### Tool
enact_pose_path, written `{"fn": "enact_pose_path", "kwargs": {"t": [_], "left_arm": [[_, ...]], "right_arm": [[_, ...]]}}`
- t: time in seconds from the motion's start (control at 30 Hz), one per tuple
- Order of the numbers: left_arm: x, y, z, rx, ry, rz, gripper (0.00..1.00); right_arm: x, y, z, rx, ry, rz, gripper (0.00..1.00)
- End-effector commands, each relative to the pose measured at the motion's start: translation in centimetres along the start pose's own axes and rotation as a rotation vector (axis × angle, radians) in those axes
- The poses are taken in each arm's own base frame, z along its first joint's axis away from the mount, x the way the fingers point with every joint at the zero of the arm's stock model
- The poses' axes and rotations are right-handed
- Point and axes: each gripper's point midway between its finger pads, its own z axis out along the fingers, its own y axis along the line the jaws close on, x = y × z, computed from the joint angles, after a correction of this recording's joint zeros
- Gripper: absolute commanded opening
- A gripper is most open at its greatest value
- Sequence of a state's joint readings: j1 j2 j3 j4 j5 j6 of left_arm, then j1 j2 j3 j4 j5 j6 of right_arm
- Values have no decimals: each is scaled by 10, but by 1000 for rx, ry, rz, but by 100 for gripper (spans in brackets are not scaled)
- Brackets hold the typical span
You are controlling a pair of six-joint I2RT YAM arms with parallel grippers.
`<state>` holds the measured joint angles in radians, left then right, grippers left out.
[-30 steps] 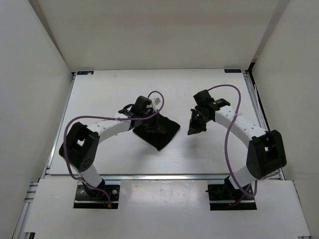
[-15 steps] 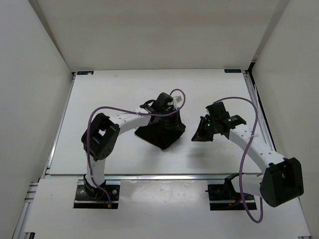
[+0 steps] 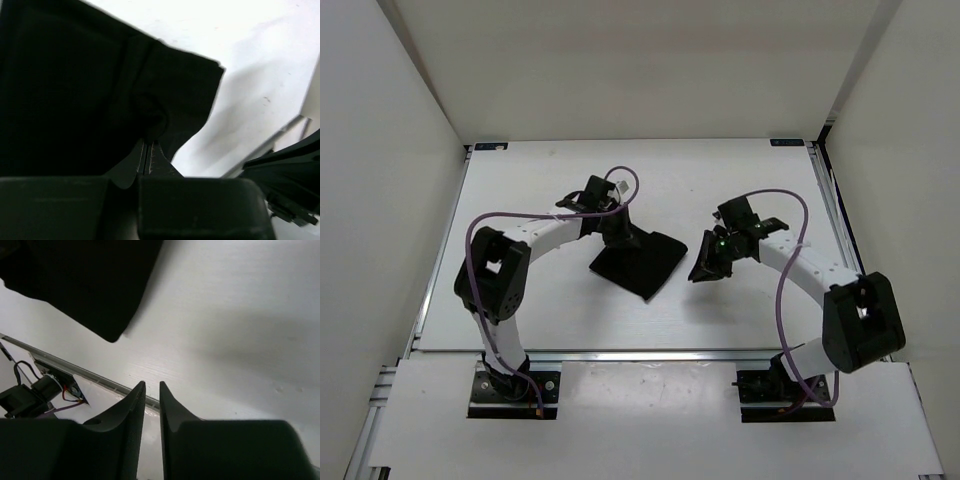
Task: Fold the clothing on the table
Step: Fold the skirt
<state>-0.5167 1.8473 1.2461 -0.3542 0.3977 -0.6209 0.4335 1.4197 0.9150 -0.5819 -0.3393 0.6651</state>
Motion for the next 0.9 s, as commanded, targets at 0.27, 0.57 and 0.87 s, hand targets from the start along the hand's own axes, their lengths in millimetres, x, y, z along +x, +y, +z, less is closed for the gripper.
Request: {"fn": "enact_pose_path", "kwargs": {"t": [0.27, 0.57, 0.87], "left_arm": [[11, 28, -45, -64, -69, 13, 0], [17, 57, -37, -133, -70, 1, 0], [5, 46, -48, -81, -101, -5, 17]], "right_arm": [[-40, 65, 20, -155, 23, -132, 32], [-21, 94, 54, -164, 107, -253, 20], [-13, 108, 75, -150, 161, -291, 28]]}}
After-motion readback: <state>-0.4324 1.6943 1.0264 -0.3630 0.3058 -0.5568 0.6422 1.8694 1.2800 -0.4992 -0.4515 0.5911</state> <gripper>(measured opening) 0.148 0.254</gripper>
